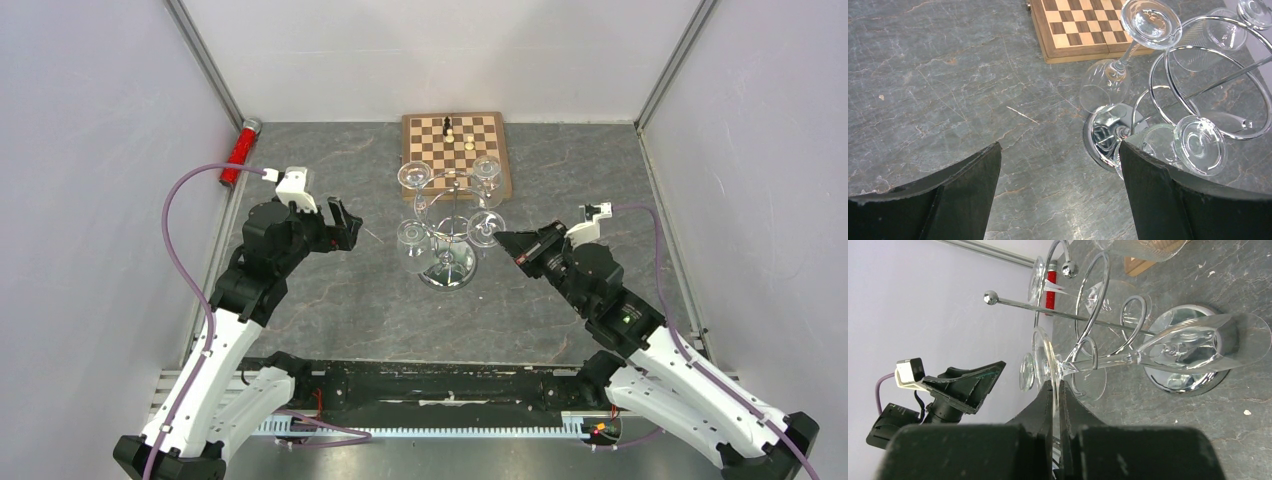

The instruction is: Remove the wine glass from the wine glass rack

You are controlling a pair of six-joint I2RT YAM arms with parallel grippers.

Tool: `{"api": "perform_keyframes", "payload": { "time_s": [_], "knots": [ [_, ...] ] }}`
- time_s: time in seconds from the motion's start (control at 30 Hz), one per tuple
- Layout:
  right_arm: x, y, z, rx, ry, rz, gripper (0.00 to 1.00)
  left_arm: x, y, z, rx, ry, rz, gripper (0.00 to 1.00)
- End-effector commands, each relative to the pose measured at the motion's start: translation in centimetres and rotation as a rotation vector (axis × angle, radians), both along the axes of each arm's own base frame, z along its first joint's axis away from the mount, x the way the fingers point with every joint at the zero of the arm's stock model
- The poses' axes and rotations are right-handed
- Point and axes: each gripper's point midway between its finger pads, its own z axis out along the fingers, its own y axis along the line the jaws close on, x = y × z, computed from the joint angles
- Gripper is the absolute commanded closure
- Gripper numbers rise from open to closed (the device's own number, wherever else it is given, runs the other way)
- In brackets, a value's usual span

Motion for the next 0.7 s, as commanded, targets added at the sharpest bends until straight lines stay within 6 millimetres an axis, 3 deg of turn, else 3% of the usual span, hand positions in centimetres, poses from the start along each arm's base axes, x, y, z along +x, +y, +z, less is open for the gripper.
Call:
{"api": "perform_keyframes", "payload": {
  "time_s": [0.0, 0.5, 0.67],
  "knots": [
    [-0.2, -0.3, 4.1, 0.069, -0.084, -0.008, 1.0, 0.3, 0.0, 0.8, -0.053, -0.018, 0.026, 0.07],
    [-1.7, -1.7, 3.5, 0.064, -0.071, -0.012, 1.0, 0.1, -0.1, 1.2, -0.063, -0.035, 0.024, 0.07],
    [-2.4, -2.3, 3.4, 0.063, -0.07, -0.011, 1.0, -0.1, -0.7, 1.7, -0.084, -0.056, -0.016, 0.0]
  ]
}}
